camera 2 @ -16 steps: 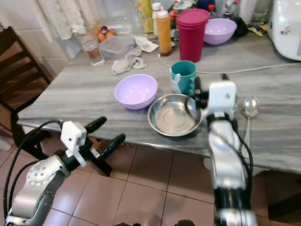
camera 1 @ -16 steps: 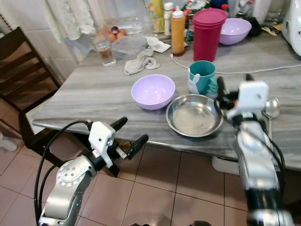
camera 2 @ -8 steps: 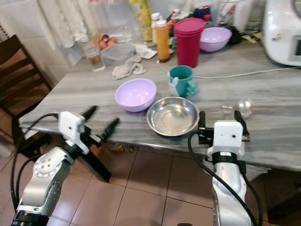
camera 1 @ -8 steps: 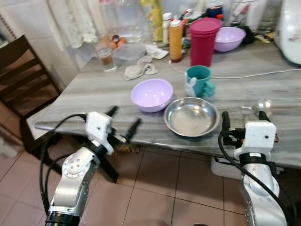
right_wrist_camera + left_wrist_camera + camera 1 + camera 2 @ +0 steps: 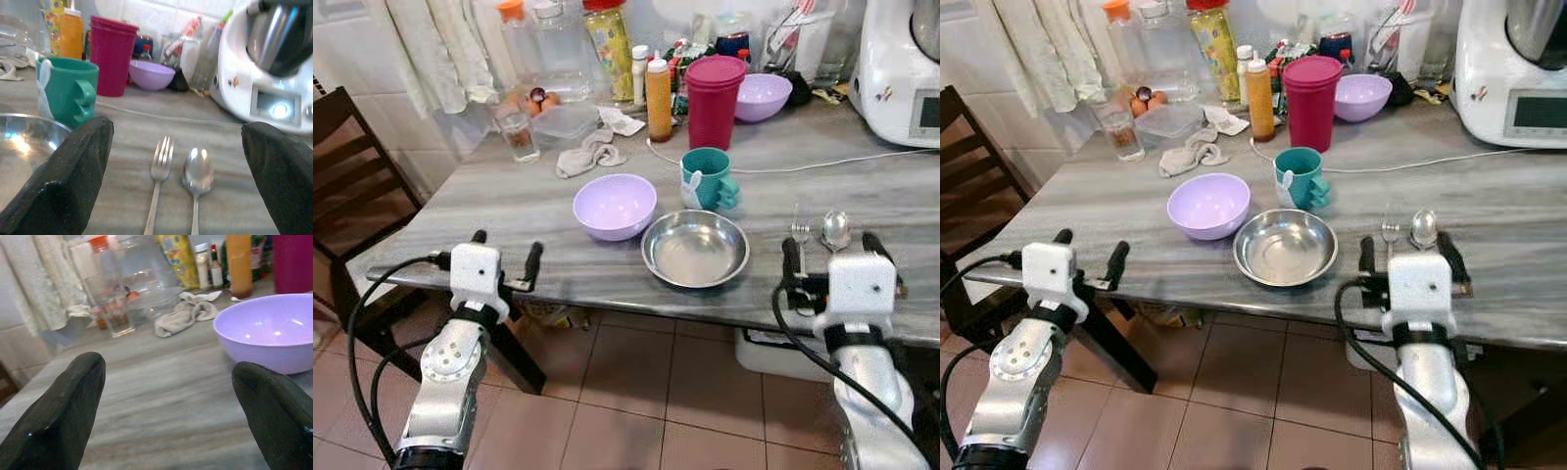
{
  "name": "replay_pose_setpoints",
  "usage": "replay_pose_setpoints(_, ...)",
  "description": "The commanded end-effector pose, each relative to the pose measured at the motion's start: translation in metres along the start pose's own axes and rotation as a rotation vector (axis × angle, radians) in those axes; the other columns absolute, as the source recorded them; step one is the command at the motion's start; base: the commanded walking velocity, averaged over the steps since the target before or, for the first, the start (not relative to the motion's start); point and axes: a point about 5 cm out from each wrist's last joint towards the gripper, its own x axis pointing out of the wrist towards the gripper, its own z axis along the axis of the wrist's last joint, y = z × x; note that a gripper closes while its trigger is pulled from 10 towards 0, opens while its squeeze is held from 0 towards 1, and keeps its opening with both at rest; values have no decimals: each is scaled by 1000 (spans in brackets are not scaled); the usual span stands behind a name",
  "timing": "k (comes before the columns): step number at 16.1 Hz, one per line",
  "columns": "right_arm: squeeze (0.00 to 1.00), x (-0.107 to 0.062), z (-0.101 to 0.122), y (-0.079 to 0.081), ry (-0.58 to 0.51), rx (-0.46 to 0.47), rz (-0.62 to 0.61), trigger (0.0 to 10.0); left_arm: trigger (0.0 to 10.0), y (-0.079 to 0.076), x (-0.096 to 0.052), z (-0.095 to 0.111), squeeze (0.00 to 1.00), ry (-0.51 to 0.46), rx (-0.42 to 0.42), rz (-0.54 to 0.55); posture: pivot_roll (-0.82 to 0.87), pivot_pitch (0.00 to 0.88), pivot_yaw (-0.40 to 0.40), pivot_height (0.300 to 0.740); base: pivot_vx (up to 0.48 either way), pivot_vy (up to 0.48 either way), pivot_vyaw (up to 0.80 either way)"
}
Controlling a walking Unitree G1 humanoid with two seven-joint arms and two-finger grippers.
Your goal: Setting the table
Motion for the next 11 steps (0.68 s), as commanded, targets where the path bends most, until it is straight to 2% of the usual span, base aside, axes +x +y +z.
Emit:
replay_pose_setpoints(1,431,1,9,9,-34,-4,45,10000,10000,7,-2,-1,0,2,24,27,-326,5,127,740,0,0,800)
replay_pose_setpoints(4,400,1,12,20,-50,-7,99,10000,10000,9,-1,-2,0,8,55,74,-323,5,127,740,0,0,800)
replay_pose_setpoints(5,24,0,12,23,-46,-1,110,10000,10000,14,-3,-6,0,25,95,118,-323,6,130,740,0,0,800)
replay_pose_setpoints(7,0,0,12,25,-45,0,120,10000,10000,20,-3,-8,0,37,115,161,-323,5,134,740,0,0,800)
replay_pose_setpoints(11,0,1,13,31,-53,2,148,10000,10000,21,0,-8,0,41,125,178,-323,3,138,740,0,0,800)
